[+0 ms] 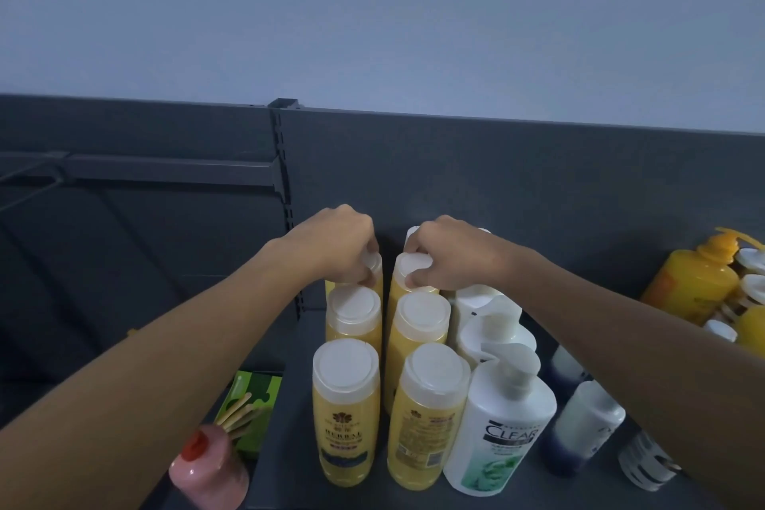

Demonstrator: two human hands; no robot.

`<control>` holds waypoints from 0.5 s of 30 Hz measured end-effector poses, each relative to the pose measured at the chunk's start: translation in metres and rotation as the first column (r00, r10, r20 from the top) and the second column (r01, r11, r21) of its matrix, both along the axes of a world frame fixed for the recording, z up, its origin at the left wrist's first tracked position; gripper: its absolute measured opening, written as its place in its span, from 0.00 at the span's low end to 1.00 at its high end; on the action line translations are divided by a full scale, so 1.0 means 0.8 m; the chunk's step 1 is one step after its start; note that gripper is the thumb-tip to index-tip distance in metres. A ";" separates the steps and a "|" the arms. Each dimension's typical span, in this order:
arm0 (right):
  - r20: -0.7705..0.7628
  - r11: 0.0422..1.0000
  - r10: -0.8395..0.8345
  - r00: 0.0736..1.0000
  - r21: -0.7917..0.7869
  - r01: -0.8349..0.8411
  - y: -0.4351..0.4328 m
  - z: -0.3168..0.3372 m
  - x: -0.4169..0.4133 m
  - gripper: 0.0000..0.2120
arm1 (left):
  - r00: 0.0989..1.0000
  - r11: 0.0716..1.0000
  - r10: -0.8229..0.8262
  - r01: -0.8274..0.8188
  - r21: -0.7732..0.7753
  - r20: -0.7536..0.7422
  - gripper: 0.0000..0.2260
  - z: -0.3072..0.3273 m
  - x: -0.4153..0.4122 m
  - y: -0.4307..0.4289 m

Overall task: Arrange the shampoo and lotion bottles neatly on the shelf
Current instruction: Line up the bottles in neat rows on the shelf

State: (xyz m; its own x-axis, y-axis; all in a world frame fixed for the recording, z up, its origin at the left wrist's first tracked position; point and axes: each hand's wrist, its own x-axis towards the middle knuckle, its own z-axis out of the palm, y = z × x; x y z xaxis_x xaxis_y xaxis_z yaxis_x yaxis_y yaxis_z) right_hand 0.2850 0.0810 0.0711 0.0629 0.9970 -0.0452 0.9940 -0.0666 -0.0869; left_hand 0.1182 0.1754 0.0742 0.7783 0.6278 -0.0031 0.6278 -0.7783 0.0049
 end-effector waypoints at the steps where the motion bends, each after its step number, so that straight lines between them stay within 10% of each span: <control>1: 0.005 1.000 0.000 1.000 0.001 0.000 0.000 -0.001 0.001 0.19 | 1.000 1.000 0.008 -0.008 -0.004 -0.001 0.24 0.000 -0.001 -0.001; 15: -0.034 0.999 0.030 0.999 0.038 -0.028 0.002 0.005 0.008 0.24 | 0.998 1.000 0.029 -0.029 -0.008 -0.055 0.27 0.004 -0.003 0.003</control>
